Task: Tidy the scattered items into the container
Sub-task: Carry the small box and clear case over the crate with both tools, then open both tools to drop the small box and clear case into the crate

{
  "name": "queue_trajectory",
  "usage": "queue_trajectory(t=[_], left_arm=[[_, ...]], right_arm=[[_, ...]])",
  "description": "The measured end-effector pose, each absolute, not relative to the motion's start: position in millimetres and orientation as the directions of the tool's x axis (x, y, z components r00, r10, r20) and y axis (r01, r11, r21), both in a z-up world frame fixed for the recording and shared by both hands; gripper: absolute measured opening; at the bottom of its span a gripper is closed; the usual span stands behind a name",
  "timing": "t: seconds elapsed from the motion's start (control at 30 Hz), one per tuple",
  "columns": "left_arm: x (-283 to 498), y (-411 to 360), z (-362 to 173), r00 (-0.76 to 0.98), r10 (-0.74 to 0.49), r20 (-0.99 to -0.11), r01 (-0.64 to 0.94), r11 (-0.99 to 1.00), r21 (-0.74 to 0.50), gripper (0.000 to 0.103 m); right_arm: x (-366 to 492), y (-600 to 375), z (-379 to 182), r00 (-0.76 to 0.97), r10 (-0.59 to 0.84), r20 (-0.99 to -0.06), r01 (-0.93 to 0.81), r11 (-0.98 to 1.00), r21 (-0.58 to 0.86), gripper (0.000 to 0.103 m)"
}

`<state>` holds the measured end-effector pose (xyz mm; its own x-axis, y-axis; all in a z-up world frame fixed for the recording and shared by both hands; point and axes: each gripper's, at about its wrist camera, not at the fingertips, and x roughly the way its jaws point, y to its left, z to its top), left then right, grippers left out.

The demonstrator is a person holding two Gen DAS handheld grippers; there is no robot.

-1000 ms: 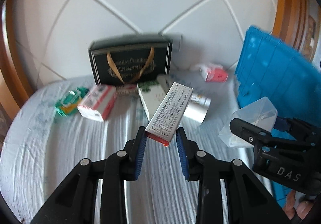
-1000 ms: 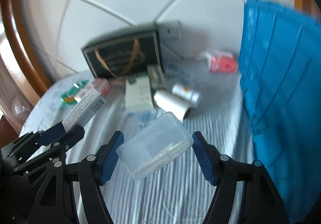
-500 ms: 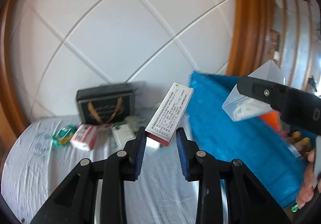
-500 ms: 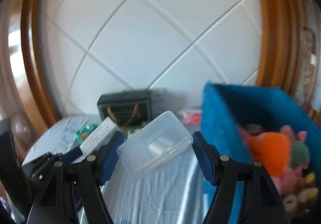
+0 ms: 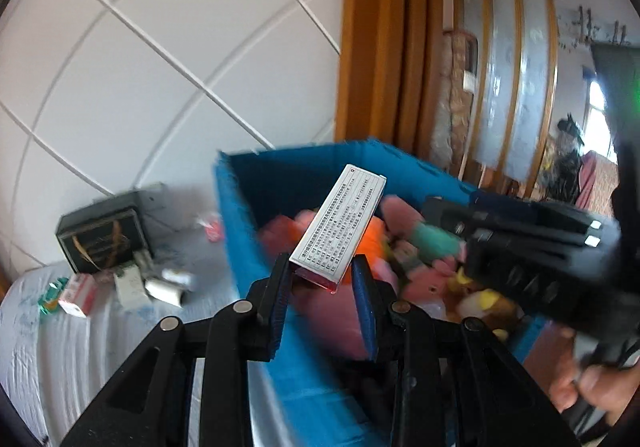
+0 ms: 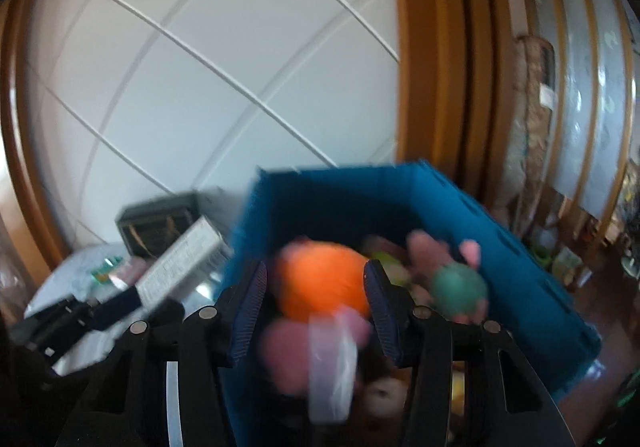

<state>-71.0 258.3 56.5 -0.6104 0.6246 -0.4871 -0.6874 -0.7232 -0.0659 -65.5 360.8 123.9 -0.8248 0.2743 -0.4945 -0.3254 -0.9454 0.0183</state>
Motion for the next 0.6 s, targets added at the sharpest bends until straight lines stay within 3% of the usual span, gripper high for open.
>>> queue_trajectory(t=[0.13,0.43,0.47,0.5,0.6], left_arm=[[-51,309,37,-0.591,0.576,-0.565,-0.669,-0.741,-0.056,0.030],[-23,346,16,-0.603,0.474,-0.642,-0.623,-0.782,0.008,0.032],[-21,349,14,-0.600,0.463,-0.652,-0.623,-0.782,0.017,0.041],[-21,351,16,-0.601,0.457,-0.656,-0.619,-0.785,0.021,0.056],[-17,348,17,-0.623,0.448,-0.642,-0.601,-0.799,0.026,0.081]], right_arm=[[-49,422,89,-0.790,0.235,-0.566,-0.317,-0.947,0.049,0.050],[-8,482,55,-0.778,0.157,-0.608,-0.277,-0.955,0.107,0.052],[-5,484,54,-0.779,0.159,-0.607,-0.280,-0.954,0.110,0.056],[-1,485,54,-0.781,0.159,-0.604,-0.282,-0.953,0.114,0.059],[9,485,57,-0.781,0.173,-0.600,-0.290,-0.951,0.104,0.083]])
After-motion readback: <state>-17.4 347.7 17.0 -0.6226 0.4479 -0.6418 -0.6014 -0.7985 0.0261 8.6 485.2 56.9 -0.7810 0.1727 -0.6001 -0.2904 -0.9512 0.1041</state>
